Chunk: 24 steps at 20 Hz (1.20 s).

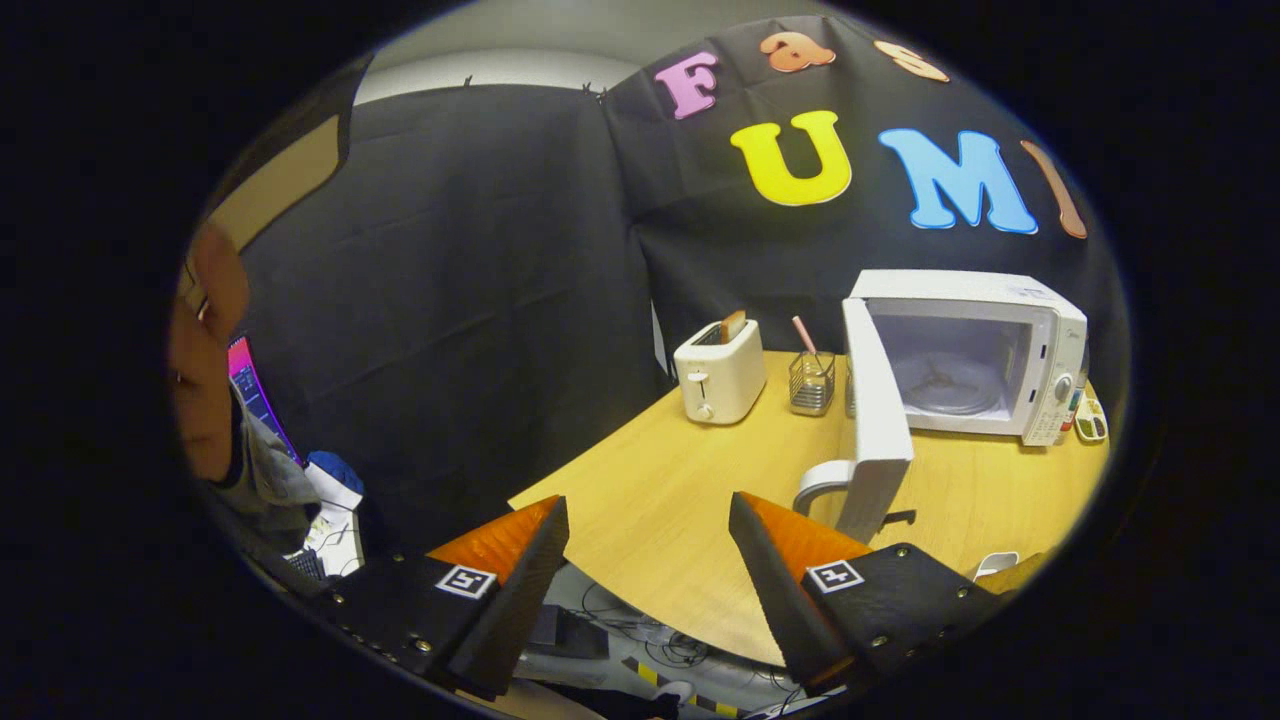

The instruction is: Open the microwave, put the food inside, and close the microwave door.

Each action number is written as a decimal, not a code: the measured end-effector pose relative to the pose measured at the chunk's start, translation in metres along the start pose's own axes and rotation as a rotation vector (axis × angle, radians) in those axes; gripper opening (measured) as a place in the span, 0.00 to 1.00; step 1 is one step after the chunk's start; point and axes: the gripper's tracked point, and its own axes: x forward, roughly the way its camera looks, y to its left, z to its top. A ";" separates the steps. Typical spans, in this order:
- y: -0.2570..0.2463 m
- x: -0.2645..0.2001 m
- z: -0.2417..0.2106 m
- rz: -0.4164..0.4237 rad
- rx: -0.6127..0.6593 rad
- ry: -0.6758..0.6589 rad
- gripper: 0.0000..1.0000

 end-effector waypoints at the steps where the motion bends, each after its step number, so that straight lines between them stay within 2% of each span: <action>1: -0.007 -0.007 0.013 -0.005 0.020 -0.031 0.97; 5: -0.066 -0.045 0.044 -0.106 0.049 -0.113 0.97; 12: -0.184 -0.105 0.042 -0.311 0.092 -0.114 0.97; 16: -0.237 -0.128 0.022 -0.388 0.133 -0.061 0.97; 24: -0.305 -0.154 -0.041 -0.442 0.322 0.062 0.97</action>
